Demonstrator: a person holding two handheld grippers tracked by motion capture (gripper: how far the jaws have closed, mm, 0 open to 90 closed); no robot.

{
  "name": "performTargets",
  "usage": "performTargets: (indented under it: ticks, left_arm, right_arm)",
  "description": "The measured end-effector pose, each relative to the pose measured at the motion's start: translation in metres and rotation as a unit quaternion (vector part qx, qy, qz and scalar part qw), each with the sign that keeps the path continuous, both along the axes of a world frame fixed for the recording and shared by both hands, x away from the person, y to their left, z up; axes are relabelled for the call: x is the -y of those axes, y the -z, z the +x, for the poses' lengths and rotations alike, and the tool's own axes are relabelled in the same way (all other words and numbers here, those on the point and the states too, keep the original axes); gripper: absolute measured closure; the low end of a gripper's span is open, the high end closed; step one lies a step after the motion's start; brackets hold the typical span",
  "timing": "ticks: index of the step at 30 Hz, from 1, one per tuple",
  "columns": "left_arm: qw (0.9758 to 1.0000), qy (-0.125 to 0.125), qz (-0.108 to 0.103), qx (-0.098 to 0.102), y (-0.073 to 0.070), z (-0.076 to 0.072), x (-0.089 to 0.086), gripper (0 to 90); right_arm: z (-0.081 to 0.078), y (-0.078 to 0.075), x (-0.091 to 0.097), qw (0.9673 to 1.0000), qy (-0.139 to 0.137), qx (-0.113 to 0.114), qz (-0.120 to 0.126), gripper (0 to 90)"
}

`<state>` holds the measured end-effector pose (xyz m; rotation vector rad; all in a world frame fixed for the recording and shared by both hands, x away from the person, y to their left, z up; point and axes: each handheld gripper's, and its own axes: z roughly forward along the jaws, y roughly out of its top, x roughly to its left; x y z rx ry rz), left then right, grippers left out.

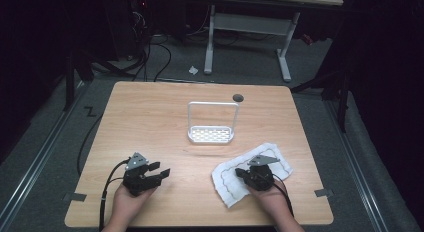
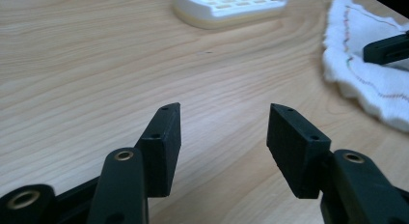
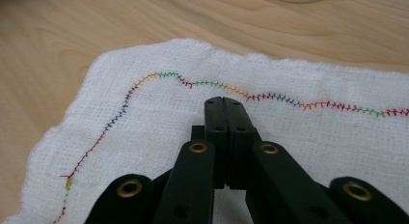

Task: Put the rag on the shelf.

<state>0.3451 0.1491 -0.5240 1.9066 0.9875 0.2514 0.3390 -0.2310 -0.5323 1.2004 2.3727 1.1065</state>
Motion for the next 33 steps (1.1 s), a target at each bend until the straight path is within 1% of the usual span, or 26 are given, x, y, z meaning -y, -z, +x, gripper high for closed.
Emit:
performTargets:
  ticks: [2,3,4,5,7,8,10,11,12,13,14,15,17,18,21,22,23,24,25,26,27,29,30,32,33]
  left_arm:
    - [0.9998,0.018,0.004,0.001,0.001,-0.003,0.012,46.6]
    - [0.9996,0.027,0.009,0.003,0.001,-0.005,0.019,46.5]
    - [0.9992,0.034,0.019,0.006,0.002,-0.008,0.025,46.5]
    - [0.9986,0.048,0.023,0.009,0.003,-0.009,0.032,46.4]
    - [0.9971,0.066,0.036,0.013,0.004,-0.013,0.044,46.0]
    - [0.9965,0.072,0.039,0.016,0.005,-0.014,0.049,45.8]
    - [0.9955,0.081,0.045,0.019,0.006,-0.016,0.056,45.8]
    - [0.9953,0.084,0.045,0.018,0.006,-0.016,0.059,46.0]
    - [0.9947,0.091,0.043,0.017,0.007,-0.015,0.063,46.8]
    - [0.9947,0.091,0.043,0.017,0.007,-0.015,0.063,48.1]
    - [0.9944,0.096,0.041,0.017,0.006,-0.013,0.065,48.1]
    - [0.9943,0.098,0.037,0.016,0.006,-0.012,0.067,48.8]
    - [0.994,0.106,0.025,0.009,0.005,-0.008,0.072,51.9]
    - [0.9939,0.108,0.022,0.005,0.005,-0.006,0.075,53.5]
    - [0.9924,0.123,0.009,-0.004,0.005,-0.001,0.084,62.2]
    - [0.9915,0.129,0.004,-0.008,0.006,0.0,0.087,65.3]
    - [0.9908,0.135,0.004,-0.011,0.006,0.001,0.091,68.2]
    - [0.9903,0.138,0.012,-0.011,0.007,0.002,0.095,70.4]
    - [0.9899,0.14,0.02,-0.01,0.009,0.002,0.099,76.4]
    - [0.9891,0.144,0.028,-0.013,0.01,0.003,0.102,76.4]
    - [0.9886,0.146,0.035,-0.015,0.012,0.004,0.104,77.5]
    - [0.9875,0.15,0.045,-0.014,0.014,0.003,0.107,79.2]
    - [0.9868,0.153,0.05,-0.012,0.014,0.002,0.107,79.6]
    - [0.9857,0.159,0.054,-0.012,0.013,0.0,0.105,80.3]
    - [0.9854,0.161,0.053,-0.013,0.013,-0.002,0.105,80.4]
  right_arm:
    - [-0.005,0.0,-0.012,0.9998,-0.021,-0.006,0.005,90.0]
    - [-0.007,0.001,-0.018,0.9995,-0.031,-0.005,0.005,90.0]
    - [-0.01,0.001,-0.024,0.9992,-0.04,-0.005,0.003,90.0]
    - [-0.012,0.001,-0.03,0.9988,-0.048,-0.006,0.005,90.0]
    - [-0.016,0.001,-0.04,0.9978,-0.066,-0.007,0.007,90.0]
    - [-0.017,0.001,-0.044,0.9974,-0.072,-0.007,0.007,90.0]
    - [-0.02,0.0,-0.05,0.9969,-0.078,-0.003,0.003,90.0]
    - [-0.021,-0.001,-0.05,0.9969,-0.079,0.002,0.005,89.8]
    - [-0.023,-0.005,-0.047,0.9969,-0.076,0.013,0.012,88.6]
    - [-0.023,-0.005,-0.047,0.9969,-0.076,0.013,0.012,88.6]
    - [-0.024,-0.007,-0.044,0.9972,-0.071,0.018,0.012,88.5]
    - [-0.026,-0.009,-0.038,0.9978,-0.059,0.027,0.011,88.5]
    - [-0.028,-0.011,-0.025,0.9986,-0.038,0.032,0.018,88.5]
    - [-0.03,-0.013,-0.015,0.999,-0.02,0.034,0.022,88.6]
    - [-0.039,-0.015,0.012,0.9985,0.022,0.041,0.027,88.6]
    - [-0.042,-0.015,0.02,0.9981,0.036,0.042,0.027,88.5]
    - [-0.045,-0.015,0.028,0.9976,0.049,0.042,0.026,88.5]
    - [-0.047,-0.015,0.035,0.997,0.06,0.042,0.023,88.6]
    - [-0.05,-0.013,0.047,0.9957,0.081,0.043,0.011,88.5]
    - [-0.05,-0.013,0.047,0.9957,0.081,0.043,0.011,88.5]
    - [-0.051,-0.012,0.051,0.9951,0.088,0.045,-0.001,88.5]
    - [-0.05,-0.01,0.058,0.9931,0.104,0.048,-0.026,88.5]
    - [-0.048,-0.008,0.06,0.9927,0.11,0.042,-0.028,88.5]
    - [-0.041,-0.003,0.063,0.9927,0.115,0.025,-0.028,88.7]
    - [-0.038,-0.001,0.064,0.9929,0.115,0.02,-0.025,89.1]
